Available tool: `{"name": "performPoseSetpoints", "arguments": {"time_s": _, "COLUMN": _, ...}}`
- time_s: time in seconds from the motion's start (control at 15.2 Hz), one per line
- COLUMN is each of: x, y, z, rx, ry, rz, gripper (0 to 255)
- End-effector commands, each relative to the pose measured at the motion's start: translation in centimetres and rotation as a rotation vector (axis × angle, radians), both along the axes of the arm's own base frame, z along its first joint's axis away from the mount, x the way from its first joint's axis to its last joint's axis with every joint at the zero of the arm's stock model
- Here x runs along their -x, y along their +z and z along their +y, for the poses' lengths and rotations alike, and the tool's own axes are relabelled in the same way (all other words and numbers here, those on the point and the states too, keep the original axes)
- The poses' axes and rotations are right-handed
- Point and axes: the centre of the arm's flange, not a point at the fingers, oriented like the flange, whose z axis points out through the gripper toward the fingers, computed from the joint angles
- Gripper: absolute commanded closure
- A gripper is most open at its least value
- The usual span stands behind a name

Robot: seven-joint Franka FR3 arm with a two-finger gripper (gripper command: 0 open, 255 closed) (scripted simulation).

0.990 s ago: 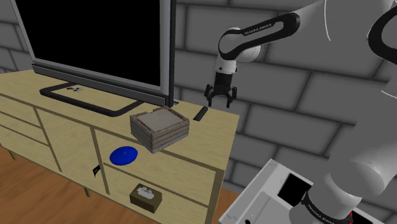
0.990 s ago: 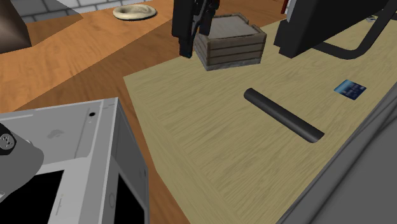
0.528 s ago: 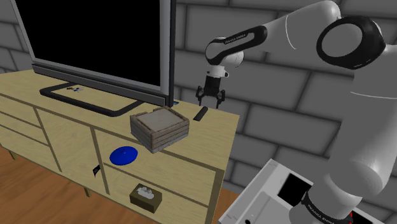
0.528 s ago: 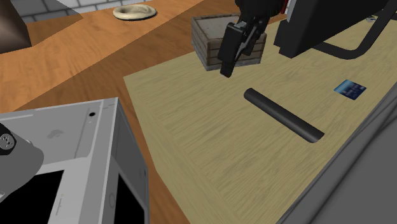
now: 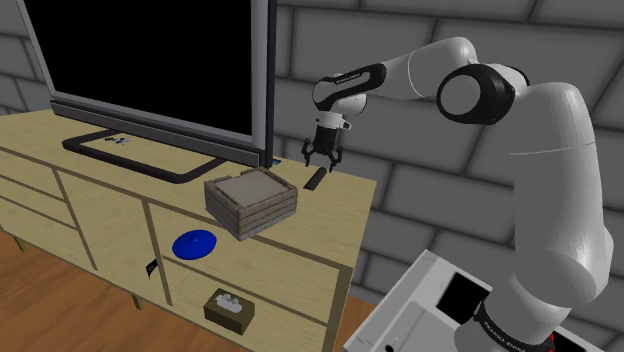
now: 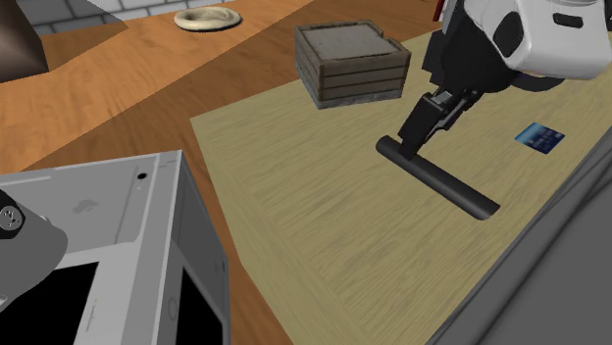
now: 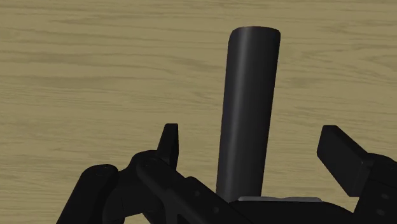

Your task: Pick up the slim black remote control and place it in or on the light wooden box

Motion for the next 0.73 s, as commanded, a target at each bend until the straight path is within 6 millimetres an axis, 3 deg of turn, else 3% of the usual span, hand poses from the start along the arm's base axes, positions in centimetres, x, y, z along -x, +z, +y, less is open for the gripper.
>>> {"name": "performPoseSetpoints", "arguments": {"time_s": 0.0, "x": -1.7, "y": -1.3, "z": -1.5, "rx": -0.005, "ry": -0.061, "rz": 0.006, "gripper": 0}}
{"name": "performPoseSetpoints", "arguments": {"time_s": 0.46, "x": -1.4, "y": -4.9, "z": -0.7, "rx": -0.005, "ry": -0.061, "rz": 0.006, "gripper": 0}}
{"name": "performPoseSetpoints", "arguments": {"time_s": 0.66, "x": -1.4, "y": -5.2, "z": -0.6, "rx": -0.005, "ry": -0.061, "rz": 0.006, "gripper": 0}}
